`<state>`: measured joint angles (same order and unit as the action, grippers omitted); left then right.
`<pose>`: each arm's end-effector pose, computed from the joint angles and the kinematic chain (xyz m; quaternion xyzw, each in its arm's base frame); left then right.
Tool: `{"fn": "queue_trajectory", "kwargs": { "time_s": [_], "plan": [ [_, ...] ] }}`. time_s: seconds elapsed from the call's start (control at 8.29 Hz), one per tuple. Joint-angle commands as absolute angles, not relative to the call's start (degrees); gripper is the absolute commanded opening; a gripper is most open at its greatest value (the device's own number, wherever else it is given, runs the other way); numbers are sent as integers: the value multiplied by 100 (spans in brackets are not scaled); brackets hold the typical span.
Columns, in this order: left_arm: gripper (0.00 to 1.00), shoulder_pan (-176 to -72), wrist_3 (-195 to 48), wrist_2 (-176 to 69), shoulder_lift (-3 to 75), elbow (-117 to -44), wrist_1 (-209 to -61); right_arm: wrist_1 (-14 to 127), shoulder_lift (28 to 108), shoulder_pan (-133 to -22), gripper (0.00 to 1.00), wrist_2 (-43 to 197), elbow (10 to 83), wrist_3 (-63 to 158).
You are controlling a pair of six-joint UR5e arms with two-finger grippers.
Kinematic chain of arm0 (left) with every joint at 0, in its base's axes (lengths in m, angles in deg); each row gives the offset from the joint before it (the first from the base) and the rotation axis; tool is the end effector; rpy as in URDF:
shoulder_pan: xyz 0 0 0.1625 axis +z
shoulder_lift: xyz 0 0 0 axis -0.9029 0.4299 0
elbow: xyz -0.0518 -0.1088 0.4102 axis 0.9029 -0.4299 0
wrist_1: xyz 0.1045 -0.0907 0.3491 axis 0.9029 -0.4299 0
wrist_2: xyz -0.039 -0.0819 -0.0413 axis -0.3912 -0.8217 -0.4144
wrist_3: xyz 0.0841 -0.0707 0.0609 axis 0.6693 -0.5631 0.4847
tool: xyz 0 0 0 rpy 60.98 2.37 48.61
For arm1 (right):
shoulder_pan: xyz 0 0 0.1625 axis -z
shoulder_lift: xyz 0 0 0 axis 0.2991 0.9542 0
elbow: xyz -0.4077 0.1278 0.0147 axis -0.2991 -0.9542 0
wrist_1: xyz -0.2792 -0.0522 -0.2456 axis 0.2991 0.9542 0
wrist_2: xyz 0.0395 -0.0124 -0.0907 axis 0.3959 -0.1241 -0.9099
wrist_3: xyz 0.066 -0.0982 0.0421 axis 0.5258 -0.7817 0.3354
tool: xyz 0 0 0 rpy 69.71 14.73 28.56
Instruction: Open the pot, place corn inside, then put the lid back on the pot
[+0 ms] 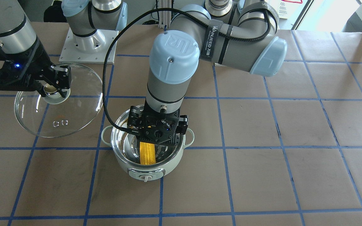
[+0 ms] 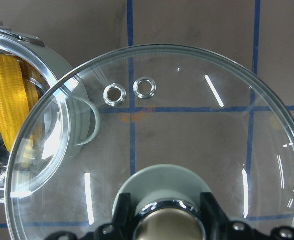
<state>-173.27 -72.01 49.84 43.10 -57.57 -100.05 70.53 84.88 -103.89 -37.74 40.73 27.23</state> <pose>-0.3515 -0.5669 0.3984 -0.0521 -0.9957 0.0125 0.0758 0.1004 -0.4817 0.4626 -0.0006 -0.9999 0.0006 0.0148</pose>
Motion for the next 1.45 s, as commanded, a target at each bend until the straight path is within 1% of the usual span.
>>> {"fn": "queue_trajectory", "kwargs": {
  "time_s": [0.0,0.24,0.36,0.48,0.72,0.96,1.21,1.33],
  "plan": [
    [95,-16364,-6265,5009,3486,-5813,-10516,7204,8460,-10730,15,-3756,4073,3319],
    [95,-15528,-5841,5157,2994,-5822,-10545,7694,8198,-11789,15,-3755,4056,4574],
    [95,-15403,-5752,5402,2765,-5813,-10536,8011,7988,-12273,15,-3825,4047,5181],
    [95,-15384,-5395,5430,2667,-5831,-10545,8205,7803,-12496,15,-3834,3986,5500],
    [95,-15340,-5321,5466,2657,-5962,-10510,8348,7696,-12533,15,-3843,3994,5679],
    [95,-15261,-5180,5448,2613,-6278,-10344,8357,7469,-12533,15,-3835,3994,5705],
    [95,-15261,-5259,5457,2622,-6358,-9922,8374,7249,-12656,10,-3826,4064,6213],
    [95,-15261,-5294,5457,2622,-6367,-9921,8731,7134,-12769,10,-3817,4073,6380]
  ]
}}
